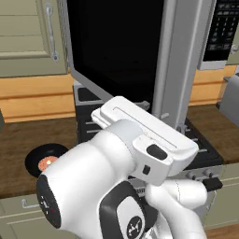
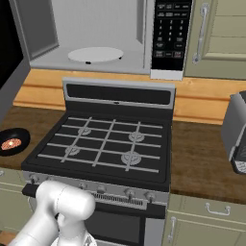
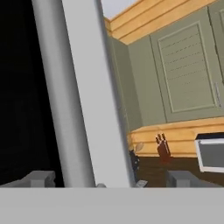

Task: Open the microwave, place the bowl with waffle inside the microwave, then close the microwave door and turn it on.

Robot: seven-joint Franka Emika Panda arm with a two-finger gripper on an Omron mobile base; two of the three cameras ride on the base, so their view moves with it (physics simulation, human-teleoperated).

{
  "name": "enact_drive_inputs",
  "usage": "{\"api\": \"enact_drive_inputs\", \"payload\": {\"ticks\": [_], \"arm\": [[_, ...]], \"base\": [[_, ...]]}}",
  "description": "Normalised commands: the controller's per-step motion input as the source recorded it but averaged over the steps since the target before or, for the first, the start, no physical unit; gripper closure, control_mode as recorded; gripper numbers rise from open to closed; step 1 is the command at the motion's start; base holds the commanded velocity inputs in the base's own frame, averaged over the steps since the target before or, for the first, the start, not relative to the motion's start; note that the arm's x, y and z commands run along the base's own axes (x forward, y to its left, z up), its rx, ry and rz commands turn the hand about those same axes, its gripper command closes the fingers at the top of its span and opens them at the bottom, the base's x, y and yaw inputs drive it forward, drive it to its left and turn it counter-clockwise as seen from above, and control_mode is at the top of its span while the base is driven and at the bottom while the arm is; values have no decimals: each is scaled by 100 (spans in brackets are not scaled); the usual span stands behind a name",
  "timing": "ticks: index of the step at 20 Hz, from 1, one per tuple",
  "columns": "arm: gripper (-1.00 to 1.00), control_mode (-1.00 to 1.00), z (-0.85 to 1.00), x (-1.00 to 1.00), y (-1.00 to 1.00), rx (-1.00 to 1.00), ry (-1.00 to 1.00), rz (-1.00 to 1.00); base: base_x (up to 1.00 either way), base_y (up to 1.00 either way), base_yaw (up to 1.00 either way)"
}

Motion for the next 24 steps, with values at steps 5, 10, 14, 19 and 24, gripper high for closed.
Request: {"api": "enact_drive_inputs", "payload": {"ticks": [5,10,14,19,24], "arm": [[-100,-100,0,-83,-44,20,0,16],[-100,-100,0,-15,-8,4,13,26],[-100,-100,0,-26,-7,2,10,23],[-100,-100,-1,-79,-67,31,0,37],[-100,-100,0,-64,-71,43,3,39]], "base": [[0,0,0],[0,0,0],[0,0,0],[0,0,0],[0,0,0]]}}
